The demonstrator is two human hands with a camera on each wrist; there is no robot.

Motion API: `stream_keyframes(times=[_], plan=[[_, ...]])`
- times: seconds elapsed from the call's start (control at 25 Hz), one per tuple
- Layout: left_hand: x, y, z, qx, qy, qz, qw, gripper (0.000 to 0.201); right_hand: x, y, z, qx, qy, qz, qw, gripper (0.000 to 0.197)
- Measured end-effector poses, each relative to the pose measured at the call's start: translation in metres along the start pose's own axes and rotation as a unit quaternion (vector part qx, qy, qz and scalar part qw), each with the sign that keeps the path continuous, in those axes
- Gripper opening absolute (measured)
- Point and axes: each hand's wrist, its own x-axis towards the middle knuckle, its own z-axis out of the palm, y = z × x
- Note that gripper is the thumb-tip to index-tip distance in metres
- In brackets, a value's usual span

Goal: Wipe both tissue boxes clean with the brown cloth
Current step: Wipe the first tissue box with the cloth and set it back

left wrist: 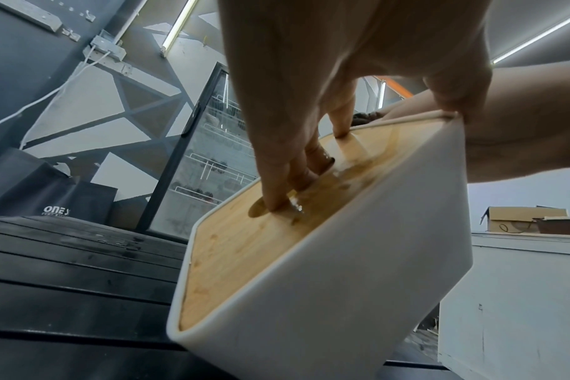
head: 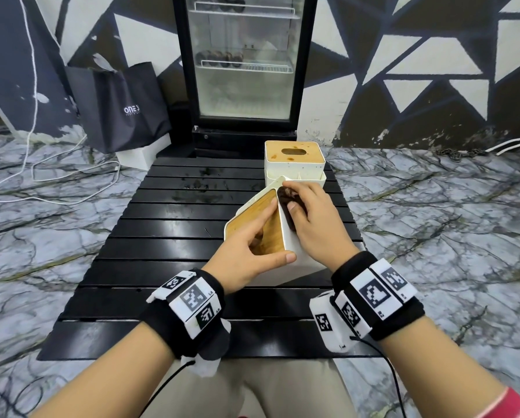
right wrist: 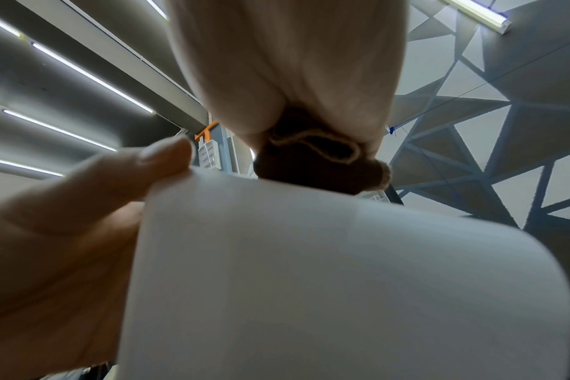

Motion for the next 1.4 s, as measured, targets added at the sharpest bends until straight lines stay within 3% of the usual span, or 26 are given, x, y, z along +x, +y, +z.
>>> stream_keyframes(times=[0.24, 0.44, 0.64, 0.76, 1.0, 1.16, 1.4], plan=[[0.002, 0.003, -0.002, 0.0, 0.01, -0.01, 1.0, 0.083, 0.002, 0.0, 0.003, 0.005, 0.0, 0.005, 1.0, 0.036], [0.006, -0.003, -0.01, -0.022, 0.002, -0.011, 1.0, 0.092, -0.018, -0.003, 0.009, 0.022, -0.011, -0.005, 1.0, 0.037], [0.007, -0.006, -0.014, -0.032, 0.011, -0.015, 0.999, 0.083, -0.034, -0.005, 0.01, 0.033, -0.027, -0.017, 0.999, 0.037], [0.007, -0.008, -0.017, -0.044, 0.013, -0.026, 0.999, 0.09, -0.045, 0.0, 0.01, 0.037, -0.035, -0.026, 0.998, 0.04], [0.006, -0.004, -0.017, -0.037, 0.009, -0.027, 0.999, 0.072, -0.036, 0.008, 0.001, 0.019, -0.043, 0.019, 0.999, 0.035], [0.006, -0.003, -0.016, -0.057, -0.002, -0.017, 0.998, 0.068, -0.031, -0.001, 0.009, 0.011, -0.027, -0.003, 1.0, 0.036], [0.004, -0.008, -0.018, -0.058, -0.002, -0.019, 0.998, 0.08, -0.046, 0.012, 0.002, 0.016, -0.031, -0.005, 0.999, 0.04]])
